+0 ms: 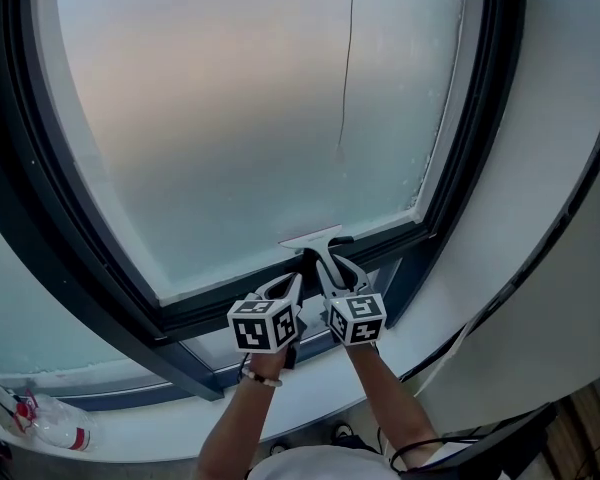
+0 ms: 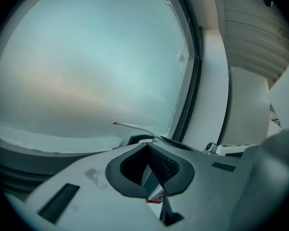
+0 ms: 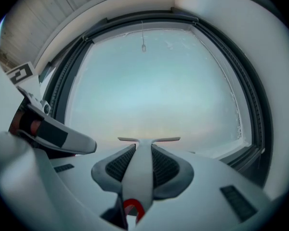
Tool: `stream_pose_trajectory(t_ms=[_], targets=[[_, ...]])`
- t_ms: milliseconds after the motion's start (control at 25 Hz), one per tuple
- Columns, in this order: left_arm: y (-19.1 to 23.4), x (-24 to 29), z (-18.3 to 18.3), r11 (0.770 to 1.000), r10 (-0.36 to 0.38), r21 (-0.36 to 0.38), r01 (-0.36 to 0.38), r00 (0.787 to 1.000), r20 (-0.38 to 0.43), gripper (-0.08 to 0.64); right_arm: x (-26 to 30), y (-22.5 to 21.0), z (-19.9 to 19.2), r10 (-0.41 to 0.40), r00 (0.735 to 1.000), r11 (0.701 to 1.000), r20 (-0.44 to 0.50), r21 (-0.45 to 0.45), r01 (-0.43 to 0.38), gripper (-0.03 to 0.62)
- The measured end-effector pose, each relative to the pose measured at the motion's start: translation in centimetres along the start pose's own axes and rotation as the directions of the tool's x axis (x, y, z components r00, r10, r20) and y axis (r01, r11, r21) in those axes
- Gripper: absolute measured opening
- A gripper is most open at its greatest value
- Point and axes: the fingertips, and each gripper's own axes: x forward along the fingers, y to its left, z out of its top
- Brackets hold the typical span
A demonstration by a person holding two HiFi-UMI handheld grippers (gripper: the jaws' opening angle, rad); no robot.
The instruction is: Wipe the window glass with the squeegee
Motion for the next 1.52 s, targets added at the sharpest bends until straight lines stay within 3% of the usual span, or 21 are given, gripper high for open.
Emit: stream_pose_trajectory(t_ms=[320, 560, 800, 920, 1160, 1360, 1520], targets=[[-4.8, 0.4, 8.3, 0.985, -0.049, 0.172, 0.031, 0.994, 0.101, 0.000, -2.5, -6.4, 12.9, -0.057, 0.972, 0.998, 0.228, -0.023, 0.064, 0.092], [-9.9, 3.0, 12.9, 0.964, -0.105, 0.256, 0.068, 0.986, 0.133, 0.000, -2.6, -10.5, 23.7, -0.057, 0.918, 0.995, 0.393, -0.048, 0.083, 0.092], [-17.4, 5.0, 17.6, 0.926, -0.197, 0.353, 0.131, 0.968, 0.158, 0.000, -3.9, -11.5, 34.6, 0.000, 0.861, 0.988, 0.508, -0.131, 0.077, 0.091], [-19.5, 5.4, 21.8, 0.911, -0.209, 0.398, 0.110, 0.954, 0.215, 0.000, -4.0, -11.3, 39.0, 0.029, 0.831, 0.987, 0.555, -0.149, 0.065, 0.092], [-21.0, 4.3, 27.5, 0.903, -0.205, 0.424, 0.068, 0.936, 0.286, 0.000, -3.2, -10.6, 45.9, 0.065, 0.780, 0.986, 0.623, -0.162, 0.047, 0.092], [-19.9, 4.1, 30.6, 0.901, -0.149, 0.434, -0.011, 0.932, 0.332, 0.000, -1.9, -10.0, 50.3, 0.092, 0.752, 0.987, 0.653, -0.160, 0.018, 0.092], [-18.8, 3.1, 33.1, 0.901, -0.115, 0.429, -0.066, 0.917, 0.381, 0.000, -0.2, -9.2, 52.0, 0.102, 0.750, 0.987, 0.653, -0.161, 0.006, 0.092]])
